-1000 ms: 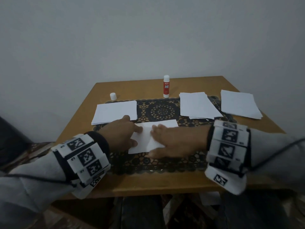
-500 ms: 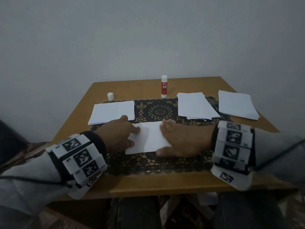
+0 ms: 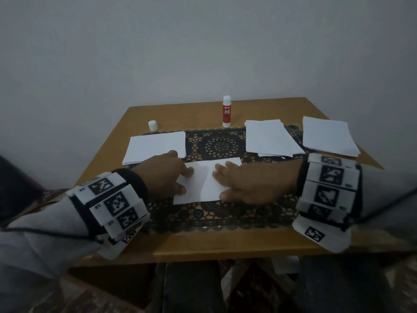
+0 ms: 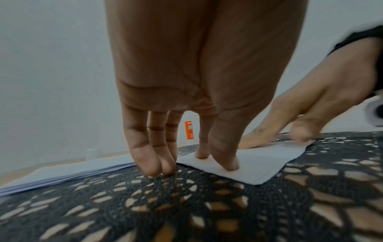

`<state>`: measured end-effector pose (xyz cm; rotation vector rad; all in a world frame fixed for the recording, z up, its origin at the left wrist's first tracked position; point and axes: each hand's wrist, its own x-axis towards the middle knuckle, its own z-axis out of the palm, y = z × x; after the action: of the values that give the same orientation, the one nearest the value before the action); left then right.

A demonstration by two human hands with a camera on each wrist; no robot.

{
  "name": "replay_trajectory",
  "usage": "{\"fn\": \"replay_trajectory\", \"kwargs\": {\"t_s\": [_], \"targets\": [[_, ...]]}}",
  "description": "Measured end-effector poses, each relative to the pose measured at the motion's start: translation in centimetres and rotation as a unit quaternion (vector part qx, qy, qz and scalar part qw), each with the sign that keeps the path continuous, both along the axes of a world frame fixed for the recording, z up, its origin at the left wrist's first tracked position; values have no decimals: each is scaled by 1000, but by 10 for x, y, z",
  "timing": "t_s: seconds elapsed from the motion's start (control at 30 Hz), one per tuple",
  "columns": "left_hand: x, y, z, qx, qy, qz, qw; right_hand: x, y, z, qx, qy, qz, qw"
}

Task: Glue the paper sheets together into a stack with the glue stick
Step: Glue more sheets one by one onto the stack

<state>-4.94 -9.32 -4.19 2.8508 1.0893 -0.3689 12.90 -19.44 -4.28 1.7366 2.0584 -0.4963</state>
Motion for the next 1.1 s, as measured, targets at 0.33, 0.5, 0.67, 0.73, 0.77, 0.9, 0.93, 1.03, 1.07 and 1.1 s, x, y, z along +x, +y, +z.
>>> {"fn": "replay_trajectory", "kwargs": {"t_s": [0.33,0.5,0.67,0.73,0.77,0.9,0.93,1.03,1.07,1.1], "targets": [[0,-1,0,4,12,-4,1000,-1,0,-5,9,12,14,1000],[-1,0,-1,0,13,-5,1000,4,4,-3,25,-7,-12,1000],[0,2,-1,0,16,0,1000,4,1,0,-7,18,16,1000],[1,0,1,-3,21,2,1000,16,10,2,9,-2,-10,1000],[1,-1,2,-5,23,3,1000,19,13,1,14,-12,-20,1000],[-1,-5,2,-9,33,0,999,20,14,-6,7,-7,-32,999],[-1,-7,2,-9,38,-2,999,20,13,-7,6,-1,-34,999],[5,-22,7,-16,70,-30,997,23,12,-8,9,8,-39,999],[10,-31,10,-43,80,-49,995,22,11,-8,10,9,-41,999],[14,-40,13,-77,91,-72,990,22,11,-7,12,10,-41,999]]}}
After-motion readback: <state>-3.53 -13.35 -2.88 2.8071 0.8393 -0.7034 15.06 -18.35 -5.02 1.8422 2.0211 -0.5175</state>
